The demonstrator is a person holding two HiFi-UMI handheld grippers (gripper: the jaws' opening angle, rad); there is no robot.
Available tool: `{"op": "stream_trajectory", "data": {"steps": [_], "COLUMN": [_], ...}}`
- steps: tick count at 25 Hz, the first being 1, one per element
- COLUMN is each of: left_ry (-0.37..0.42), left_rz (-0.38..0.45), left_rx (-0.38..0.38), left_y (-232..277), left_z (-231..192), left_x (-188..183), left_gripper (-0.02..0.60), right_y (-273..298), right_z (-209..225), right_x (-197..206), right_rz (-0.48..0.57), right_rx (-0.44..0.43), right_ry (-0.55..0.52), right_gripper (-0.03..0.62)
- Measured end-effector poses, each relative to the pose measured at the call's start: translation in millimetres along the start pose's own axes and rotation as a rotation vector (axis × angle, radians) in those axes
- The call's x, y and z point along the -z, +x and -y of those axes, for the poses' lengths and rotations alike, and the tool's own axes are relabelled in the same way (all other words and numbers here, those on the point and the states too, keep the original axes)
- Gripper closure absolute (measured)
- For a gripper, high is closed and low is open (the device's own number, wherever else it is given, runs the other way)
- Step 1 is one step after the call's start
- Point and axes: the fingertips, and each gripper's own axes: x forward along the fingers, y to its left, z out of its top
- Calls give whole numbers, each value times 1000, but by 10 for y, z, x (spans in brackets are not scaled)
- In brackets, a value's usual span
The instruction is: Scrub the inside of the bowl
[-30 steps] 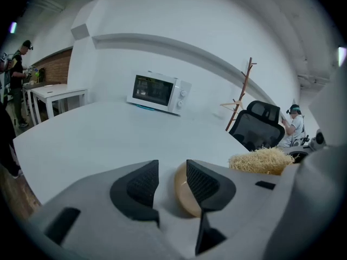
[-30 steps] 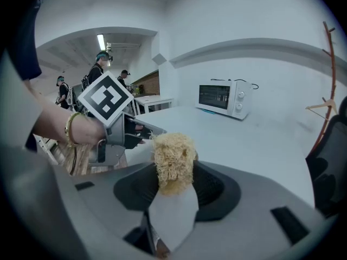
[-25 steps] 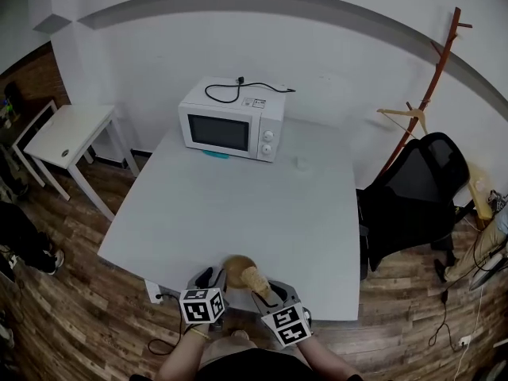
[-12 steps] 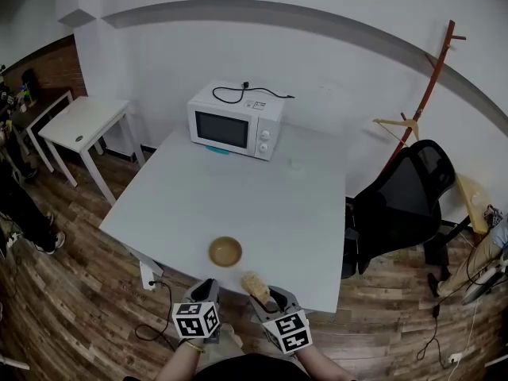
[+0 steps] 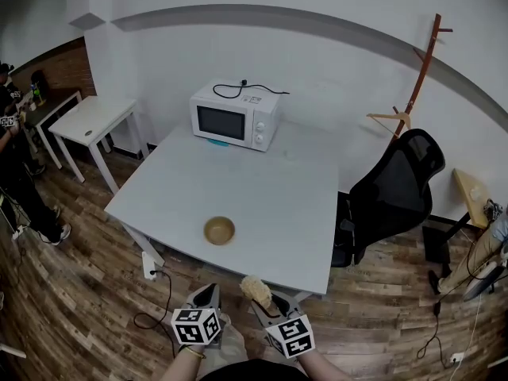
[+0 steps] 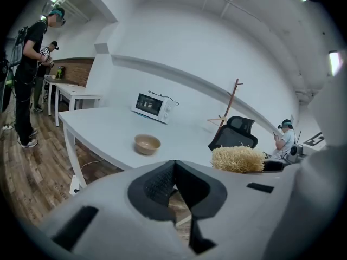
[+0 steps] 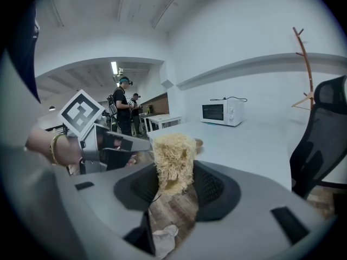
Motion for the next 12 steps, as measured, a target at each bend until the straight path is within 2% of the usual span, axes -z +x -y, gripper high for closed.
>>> {"op": "stream_trajectory", "data": {"steps": [12], "left_ry": [9], "left_rz": [-14], "left_rx": [17], "left_y": [-496], "left_z": [546], "left_x": [655], "left_gripper": [563], "right_y": [-686], "right_z": [-240], "right_x": [526], "right_rz": [6], "right_rx": [-11], "right_ry": [14], "right_gripper": [418]}}
